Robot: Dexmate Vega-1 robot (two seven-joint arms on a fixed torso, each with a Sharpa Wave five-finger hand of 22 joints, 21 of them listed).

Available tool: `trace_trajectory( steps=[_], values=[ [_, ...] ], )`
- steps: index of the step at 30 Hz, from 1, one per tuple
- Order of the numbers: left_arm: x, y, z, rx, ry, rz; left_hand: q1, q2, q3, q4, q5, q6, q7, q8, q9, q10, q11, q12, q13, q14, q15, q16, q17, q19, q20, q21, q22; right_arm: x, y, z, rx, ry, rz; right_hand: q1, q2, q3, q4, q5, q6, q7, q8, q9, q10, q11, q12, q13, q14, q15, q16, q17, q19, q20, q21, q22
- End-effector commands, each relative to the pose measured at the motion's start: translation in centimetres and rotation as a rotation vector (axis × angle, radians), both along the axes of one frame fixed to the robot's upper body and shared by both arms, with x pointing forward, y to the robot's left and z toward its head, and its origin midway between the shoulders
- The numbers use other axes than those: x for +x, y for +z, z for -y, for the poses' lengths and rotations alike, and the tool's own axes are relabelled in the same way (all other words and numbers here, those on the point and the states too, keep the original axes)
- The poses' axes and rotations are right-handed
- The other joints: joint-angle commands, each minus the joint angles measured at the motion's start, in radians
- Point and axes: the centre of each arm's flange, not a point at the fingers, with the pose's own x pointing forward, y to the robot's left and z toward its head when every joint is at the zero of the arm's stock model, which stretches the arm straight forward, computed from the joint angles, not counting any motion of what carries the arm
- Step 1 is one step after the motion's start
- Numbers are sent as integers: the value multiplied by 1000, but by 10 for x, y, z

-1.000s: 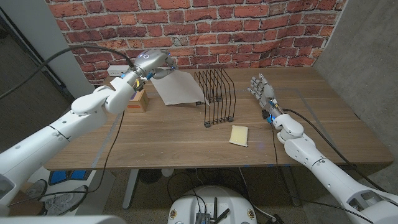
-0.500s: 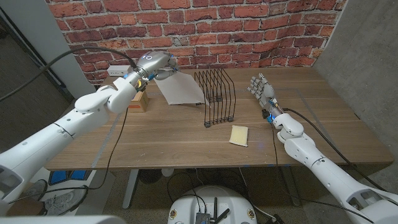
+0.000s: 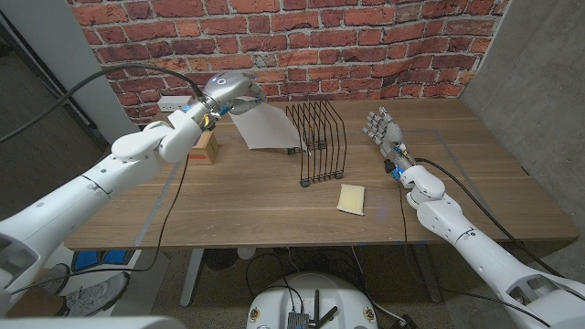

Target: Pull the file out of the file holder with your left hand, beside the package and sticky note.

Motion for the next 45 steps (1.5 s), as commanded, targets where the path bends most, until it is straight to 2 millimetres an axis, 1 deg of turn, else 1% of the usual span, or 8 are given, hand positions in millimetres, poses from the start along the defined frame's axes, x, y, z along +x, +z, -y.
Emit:
trace_trajectory(
  steps=[1, 6, 10, 18, 28, 37, 45],
  values=[
    [1, -10, 7, -2, -32, -16, 6, 1, -6, -1, 6, -1, 3, -3, 3, -3, -3, 2, 5, -7, -91, -3, 2, 4, -161, -2, 3, 3, 1, -1, -3, 3, -3, 1, 52, 0, 0, 6, 7, -1, 6, 6, 7, -2, 3, 3, 6, 3, 5, 2, 6, 3, 6, 4],
    [1, -24, 11, -2, -32, -50, 6, 1, -6, -1, 6, 0, 3, -3, 3, -3, -3, 2, 5, -8, -91, -3, 2, 4, -161, -2, 3, 4, 0, -1, 0, 2, -8, 2, 52, 0, 0, 6, 7, -1, 6, 6, 7, -2, 3, 3, 7, 3, 5, 2, 5, 4, 6, 4],
    [2, -30, 11, -2, -18, -67, 6, 1, -6, -1, 6, -1, 3, -3, 3, -4, -3, 2, 5, -8, -91, -3, 2, 4, -161, -2, 3, 5, -1, -1, 0, 4, -11, 2, 52, 0, 0, 6, 8, -1, 6, 6, 7, -2, 3, 3, 7, 3, 5, 2, 6, 4, 6, 4],
    [3, -35, 10, -3, -11, -78, 6, 2, -6, 0, 6, -1, 2, -3, 3, -3, -3, 3, 6, -9, -91, -3, 2, 4, -161, -2, 3, 9, 1, -2, 0, 11, -10, 2, 52, 0, 0, 6, 8, -1, 6, 6, 8, -1, 3, 3, 7, 3, 5, 2, 5, 4, 6, 4],
    [7, -43, 12, -21, -13, -119, 6, 3, -7, 0, 7, -3, 2, -3, 3, -3, -3, 3, 6, -10, -91, -3, 2, 4, -161, -2, 3, 11, 1, -1, 9, 8, -12, 2, 52, 0, 0, 6, 8, -1, 6, 6, 8, 0, 3, 3, 7, 4, 5, 2, 6, 4, 6, 4],
    [11, -43, 8, -26, -4, -113, 6, 4, -8, 0, 7, -5, 2, -3, 3, -4, -3, 3, 6, -9, -91, -2, 2, 4, -161, -2, 3, 13, 2, 0, 9, 8, -15, 2, 53, 1, 0, 6, 10, 0, 6, 6, 8, -2, 3, 3, 9, 3, 6, 2, 7, 5, 7, 4],
    [14, -33, 5, 1, 17, -36, 6, 4, -8, 0, 7, -4, 4, -3, 3, -4, -3, 4, 6, -9, -91, -2, 2, 4, -161, -2, 3, 14, 2, 0, 8, 8, -16, 2, 53, 1, 0, 6, 11, 0, 6, 6, 8, -2, 3, 3, 9, 5, 6, 2, 6, 5, 6, 4]
  ],
)
